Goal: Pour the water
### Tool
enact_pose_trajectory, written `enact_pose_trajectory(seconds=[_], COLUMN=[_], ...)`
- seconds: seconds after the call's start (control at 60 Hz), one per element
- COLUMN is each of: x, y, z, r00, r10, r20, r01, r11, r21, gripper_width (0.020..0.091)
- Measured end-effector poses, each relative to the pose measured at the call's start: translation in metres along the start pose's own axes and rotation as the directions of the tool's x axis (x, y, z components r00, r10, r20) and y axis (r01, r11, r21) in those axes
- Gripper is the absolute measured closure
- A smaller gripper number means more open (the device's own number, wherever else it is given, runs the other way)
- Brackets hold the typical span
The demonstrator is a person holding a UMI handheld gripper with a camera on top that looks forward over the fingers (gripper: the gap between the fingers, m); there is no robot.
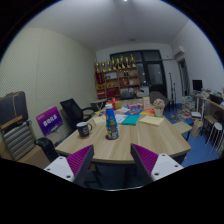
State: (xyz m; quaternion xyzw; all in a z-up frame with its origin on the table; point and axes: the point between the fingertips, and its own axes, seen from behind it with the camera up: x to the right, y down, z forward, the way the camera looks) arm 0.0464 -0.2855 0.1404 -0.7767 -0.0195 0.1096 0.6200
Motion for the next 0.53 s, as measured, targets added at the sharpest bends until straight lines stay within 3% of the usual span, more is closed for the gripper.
enact_pose_trajectory(seconds=[0.283, 0.533], x=[-0.016, -0.020], y=[-0.009, -0.004], z=[-0.040, -0.042], r00=[0.999, 0.999], r10=[0.008, -0.033], r20=[0.041, 0.022], r01=[-0.009, 0.033], r11=[1.000, 0.999], r21=[0.020, 0.026], gripper_width=[0.0276, 0.0278])
